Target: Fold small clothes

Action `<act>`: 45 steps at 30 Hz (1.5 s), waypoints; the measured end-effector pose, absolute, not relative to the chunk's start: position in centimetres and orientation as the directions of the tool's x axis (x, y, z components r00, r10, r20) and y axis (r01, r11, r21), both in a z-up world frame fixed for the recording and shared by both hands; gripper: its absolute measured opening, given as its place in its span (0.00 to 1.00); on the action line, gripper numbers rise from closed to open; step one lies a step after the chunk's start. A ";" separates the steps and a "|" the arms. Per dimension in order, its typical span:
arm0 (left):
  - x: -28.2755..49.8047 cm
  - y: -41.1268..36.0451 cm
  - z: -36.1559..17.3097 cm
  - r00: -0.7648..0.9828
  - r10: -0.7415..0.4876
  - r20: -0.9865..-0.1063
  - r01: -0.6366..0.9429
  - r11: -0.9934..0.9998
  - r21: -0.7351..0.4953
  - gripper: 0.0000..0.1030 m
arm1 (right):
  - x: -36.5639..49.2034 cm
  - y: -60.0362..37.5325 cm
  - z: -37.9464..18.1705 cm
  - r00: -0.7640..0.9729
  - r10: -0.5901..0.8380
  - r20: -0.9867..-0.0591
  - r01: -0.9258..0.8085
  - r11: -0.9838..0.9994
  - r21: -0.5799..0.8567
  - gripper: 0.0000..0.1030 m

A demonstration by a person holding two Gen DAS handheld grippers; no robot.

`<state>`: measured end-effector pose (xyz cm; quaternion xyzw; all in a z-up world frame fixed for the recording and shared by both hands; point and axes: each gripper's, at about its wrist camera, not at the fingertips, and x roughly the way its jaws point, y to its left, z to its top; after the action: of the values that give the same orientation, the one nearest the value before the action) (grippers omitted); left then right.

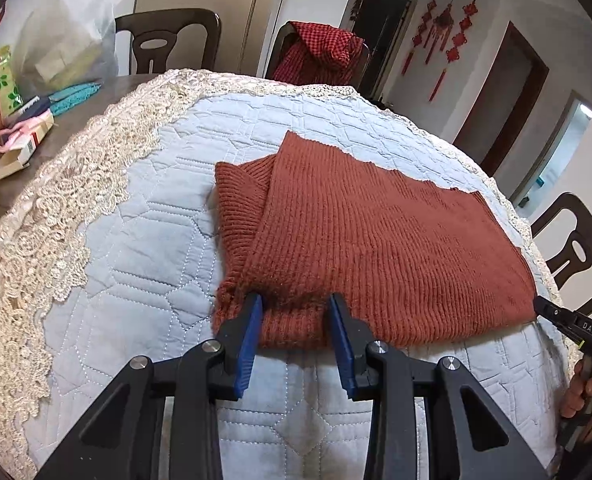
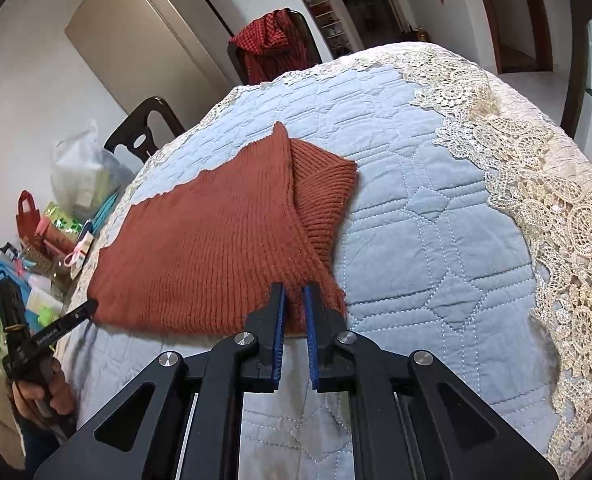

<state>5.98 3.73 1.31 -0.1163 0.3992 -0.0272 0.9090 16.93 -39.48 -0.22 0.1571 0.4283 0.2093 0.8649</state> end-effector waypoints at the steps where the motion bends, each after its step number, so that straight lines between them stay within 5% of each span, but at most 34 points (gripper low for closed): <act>1: 5.9 3.7 1.6 0.684 -0.138 -0.717 -0.042 0.973 -0.227 0.36 | 16.9 -39.4 -0.1 0.545 0.494 -0.677 -0.229 0.865 0.446 0.08; 26: 5.0 5.1 2.9 0.717 -0.089 -0.691 -0.066 0.979 -0.195 0.36 | 16.0 -39.5 1.2 0.562 0.482 -0.672 -0.222 0.871 0.438 0.11; 32: 2.9 7.2 2.4 0.706 -0.118 -0.699 -0.110 0.956 -0.272 0.36 | 14.4 -40.2 1.4 0.559 0.497 -0.664 -0.215 0.860 0.462 0.19; 36: 2.0 7.5 1.3 0.682 -0.189 -0.706 -0.110 0.928 -0.355 0.36 | 13.2 -40.2 0.7 0.526 0.537 -0.660 -0.218 0.835 0.505 0.41; 45: 4.3 7.8 0.0 0.675 -0.297 -0.676 -0.125 0.856 -0.502 0.38 | 14.2 -39.3 -0.5 0.476 0.603 -0.641 -0.200 0.784 0.588 0.42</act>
<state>4.34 7.79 -0.03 -0.2637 0.4004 -0.0493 0.8762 14.15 -39.32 -0.52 0.2229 0.4511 0.2419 0.8296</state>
